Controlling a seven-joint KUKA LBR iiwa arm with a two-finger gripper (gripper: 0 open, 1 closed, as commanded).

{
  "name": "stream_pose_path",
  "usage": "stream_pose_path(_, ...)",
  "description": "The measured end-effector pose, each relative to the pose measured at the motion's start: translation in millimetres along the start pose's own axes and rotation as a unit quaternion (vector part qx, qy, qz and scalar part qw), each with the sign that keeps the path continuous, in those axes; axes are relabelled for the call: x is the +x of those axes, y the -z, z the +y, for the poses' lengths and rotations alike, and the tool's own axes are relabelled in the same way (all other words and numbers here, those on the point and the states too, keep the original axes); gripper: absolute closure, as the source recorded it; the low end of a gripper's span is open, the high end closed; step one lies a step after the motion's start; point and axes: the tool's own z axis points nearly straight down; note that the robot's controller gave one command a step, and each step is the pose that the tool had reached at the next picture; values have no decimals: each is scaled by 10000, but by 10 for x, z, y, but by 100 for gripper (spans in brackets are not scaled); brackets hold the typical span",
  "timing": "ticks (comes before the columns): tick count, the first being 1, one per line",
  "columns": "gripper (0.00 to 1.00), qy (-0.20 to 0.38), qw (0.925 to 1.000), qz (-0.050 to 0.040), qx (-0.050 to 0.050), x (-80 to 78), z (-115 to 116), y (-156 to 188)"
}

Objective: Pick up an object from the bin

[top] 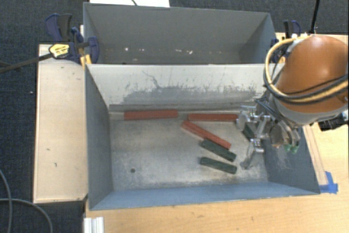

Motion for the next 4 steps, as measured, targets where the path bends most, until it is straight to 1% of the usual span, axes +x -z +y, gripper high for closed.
stream_pose_path(1,0,8,10000,0,0,0,0,0)
stream_pose_path(2,0,487,9988,-23,1,-33,15,-451)
stream_pose_path(3,0,596,9982,-23,0,-79,1,-1190)
stream_pose_path(4,0,589,9983,-17,-1,-83,-5,-1335)
